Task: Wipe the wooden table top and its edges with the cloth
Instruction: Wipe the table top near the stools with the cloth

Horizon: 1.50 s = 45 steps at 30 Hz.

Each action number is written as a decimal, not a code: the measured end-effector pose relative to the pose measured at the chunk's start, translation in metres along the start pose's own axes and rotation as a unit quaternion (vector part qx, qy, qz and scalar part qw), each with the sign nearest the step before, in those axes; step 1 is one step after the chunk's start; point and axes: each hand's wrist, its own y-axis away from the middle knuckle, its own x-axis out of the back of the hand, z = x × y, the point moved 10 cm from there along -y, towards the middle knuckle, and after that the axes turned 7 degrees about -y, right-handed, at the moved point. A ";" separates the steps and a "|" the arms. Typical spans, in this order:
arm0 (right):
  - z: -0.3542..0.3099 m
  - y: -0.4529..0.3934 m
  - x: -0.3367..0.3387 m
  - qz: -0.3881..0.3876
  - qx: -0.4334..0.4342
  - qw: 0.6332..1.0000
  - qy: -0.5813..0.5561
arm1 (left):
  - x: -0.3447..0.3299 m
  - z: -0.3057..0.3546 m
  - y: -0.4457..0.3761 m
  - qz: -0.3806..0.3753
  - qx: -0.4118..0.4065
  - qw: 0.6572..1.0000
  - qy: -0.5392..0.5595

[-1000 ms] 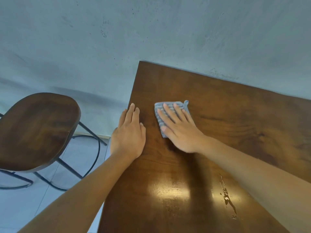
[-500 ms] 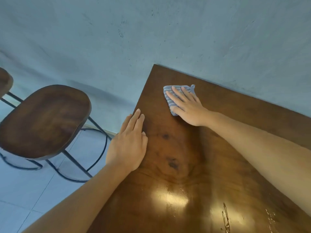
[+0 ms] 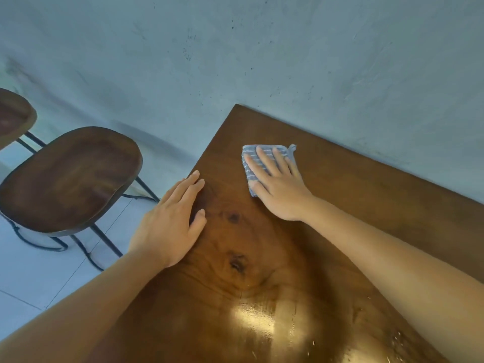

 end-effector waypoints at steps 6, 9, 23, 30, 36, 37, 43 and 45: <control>0.032 0.002 0.008 -0.012 0.062 0.998 0.024 | 0.002 0.000 0.001 0.009 -0.002 1.000 0.016; 0.077 -0.039 0.022 -0.010 0.003 1.000 0.010 | 0.002 0.000 0.001 0.007 -0.004 1.000 0.019; 0.083 0.017 0.011 0.004 -0.061 0.998 -0.013 | 0.007 0.004 0.005 0.002 0.020 1.000 0.002; 0.098 0.061 0.004 -0.042 0.048 0.998 0.011 | 0.008 0.004 0.005 -0.002 0.032 0.999 0.007; 0.175 -0.001 0.033 0.003 -0.102 0.995 -0.012 | 0.008 0.005 0.007 0.004 0.028 1.000 0.011; 0.181 -0.004 0.035 0.007 -0.122 0.992 -0.017 | 0.008 0.005 0.007 0.006 0.026 1.000 0.012; 0.159 0.016 0.025 0.028 -0.209 0.976 -0.047 | 0.009 0.005 0.008 0.004 0.020 1.000 0.009; 0.133 0.039 0.014 0.027 -0.199 0.979 -0.042 | 0.008 0.004 0.006 -0.001 0.014 1.000 0.018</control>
